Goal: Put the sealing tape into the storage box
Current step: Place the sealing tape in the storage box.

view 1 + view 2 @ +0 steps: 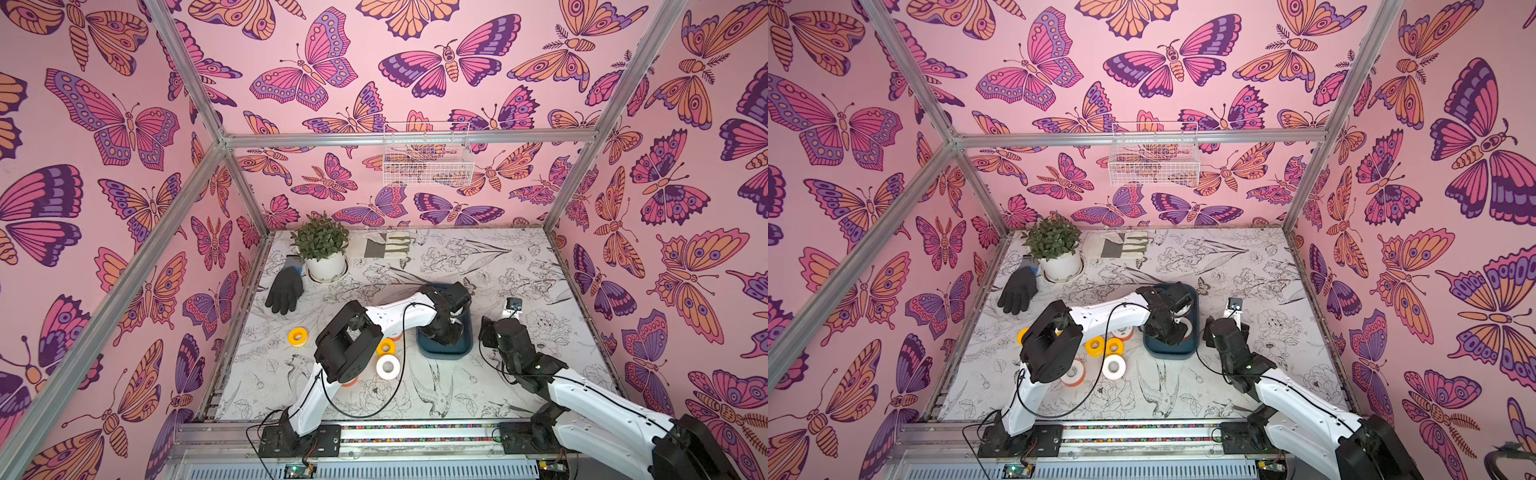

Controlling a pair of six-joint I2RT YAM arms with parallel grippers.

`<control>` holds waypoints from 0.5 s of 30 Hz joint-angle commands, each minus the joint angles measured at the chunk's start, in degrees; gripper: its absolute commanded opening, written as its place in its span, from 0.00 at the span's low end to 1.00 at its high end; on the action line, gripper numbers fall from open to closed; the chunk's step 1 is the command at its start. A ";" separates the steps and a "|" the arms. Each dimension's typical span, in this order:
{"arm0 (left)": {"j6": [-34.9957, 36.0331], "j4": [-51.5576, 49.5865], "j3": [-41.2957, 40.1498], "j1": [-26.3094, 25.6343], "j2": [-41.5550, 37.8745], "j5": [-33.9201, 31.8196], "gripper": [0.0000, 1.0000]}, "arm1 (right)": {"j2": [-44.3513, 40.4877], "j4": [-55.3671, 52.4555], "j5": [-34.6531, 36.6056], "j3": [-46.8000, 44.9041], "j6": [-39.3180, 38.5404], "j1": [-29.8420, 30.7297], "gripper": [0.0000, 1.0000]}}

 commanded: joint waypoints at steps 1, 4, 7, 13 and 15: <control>1.24 -2.06 0.97 -0.03 -0.39 -1.58 0.00 | -0.08 0.02 -0.19 1.53 -0.46 -0.17 0.76; 1.32 -2.21 0.75 -0.04 -1.49 -1.80 0.05 | 0.02 0.02 -0.23 1.53 -0.51 -0.17 0.76; 1.58 -2.20 -0.03 -0.29 -3.65 -1.64 0.11 | 0.14 0.02 -0.31 1.62 -0.47 -0.23 0.76; 1.67 -2.17 -3.50 -0.50 -12.83 -3.59 0.15 | 0.18 -0.14 -0.25 1.71 -0.46 -0.23 0.76; 1.61 -2.21 -5.44 -0.47 -16.79 -5.01 0.17 | -0.05 -0.25 -0.16 1.62 -0.46 -0.19 0.76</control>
